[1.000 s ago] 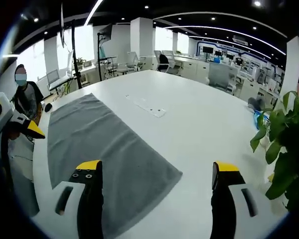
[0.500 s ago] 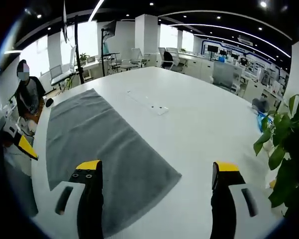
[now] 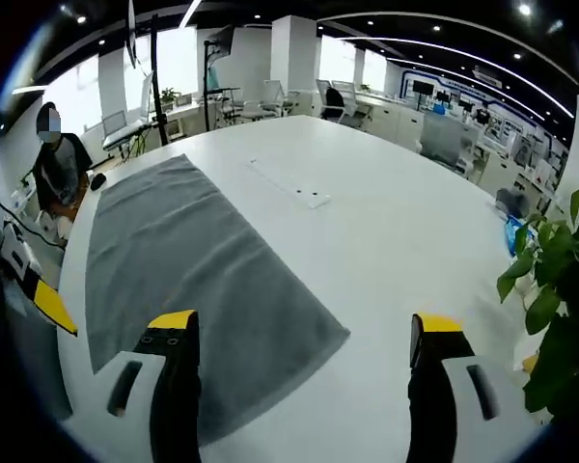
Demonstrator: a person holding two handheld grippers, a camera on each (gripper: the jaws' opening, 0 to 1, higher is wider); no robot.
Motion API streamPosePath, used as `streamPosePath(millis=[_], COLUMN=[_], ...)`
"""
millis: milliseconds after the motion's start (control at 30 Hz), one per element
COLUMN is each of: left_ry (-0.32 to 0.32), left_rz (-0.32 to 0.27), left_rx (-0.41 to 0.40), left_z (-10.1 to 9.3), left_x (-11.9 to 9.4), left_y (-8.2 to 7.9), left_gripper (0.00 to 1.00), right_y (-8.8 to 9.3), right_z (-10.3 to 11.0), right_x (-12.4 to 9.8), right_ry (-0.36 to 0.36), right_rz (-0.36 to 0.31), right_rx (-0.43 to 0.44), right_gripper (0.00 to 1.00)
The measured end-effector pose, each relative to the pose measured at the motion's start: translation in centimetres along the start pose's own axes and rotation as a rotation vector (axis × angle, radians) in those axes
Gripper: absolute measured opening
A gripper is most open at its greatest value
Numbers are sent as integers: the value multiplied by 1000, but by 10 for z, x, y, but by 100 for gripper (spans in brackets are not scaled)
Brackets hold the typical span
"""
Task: Fold the towel on the table until its edges align and the towel forms a compact rectangular stack.
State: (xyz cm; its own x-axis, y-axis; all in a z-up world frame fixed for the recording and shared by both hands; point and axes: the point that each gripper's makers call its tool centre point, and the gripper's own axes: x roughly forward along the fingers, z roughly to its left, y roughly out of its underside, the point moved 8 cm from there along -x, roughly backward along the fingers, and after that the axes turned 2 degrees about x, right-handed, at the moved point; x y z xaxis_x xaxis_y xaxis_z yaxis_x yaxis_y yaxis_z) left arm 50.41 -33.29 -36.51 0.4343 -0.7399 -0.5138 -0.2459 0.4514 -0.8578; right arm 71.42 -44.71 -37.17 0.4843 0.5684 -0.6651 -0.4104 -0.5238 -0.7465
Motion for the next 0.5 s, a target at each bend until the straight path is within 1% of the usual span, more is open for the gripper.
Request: streamPosePath(millis=[133,200,233,267,333,433,467,500], left_ry=[30,40,55,59,64,84,89,105], left_rz=[14,34,53,58,75,110,116,139], left_rx=[14,18,26,25,44,72,75,81], left_z=[-3,-2,-2,-2,-1,-2,-2,-2], left_x=[2,4,5,7,8,12,12,14], left_y=[-1,-1,0,0,0,-2,-2,-2], left_gripper=[89,89,89,89,88,86,83,81], right_y=[3,4,4,5,5,3,3,4], right_z=[-3,-3,-4,-4,-2,-6,-7,-8], right_x=[3,3,5,5,5,10,11,13], right_ry=[-9,-17,-23,-31,-49,-55,-56,-63], right_rz=[23,35,46,54,67,90,95,111], right_rx=[-11,-17,-25,-26,-22,-42,-45,-54], right_gripper=[89,87,87,86,82,81,81,80])
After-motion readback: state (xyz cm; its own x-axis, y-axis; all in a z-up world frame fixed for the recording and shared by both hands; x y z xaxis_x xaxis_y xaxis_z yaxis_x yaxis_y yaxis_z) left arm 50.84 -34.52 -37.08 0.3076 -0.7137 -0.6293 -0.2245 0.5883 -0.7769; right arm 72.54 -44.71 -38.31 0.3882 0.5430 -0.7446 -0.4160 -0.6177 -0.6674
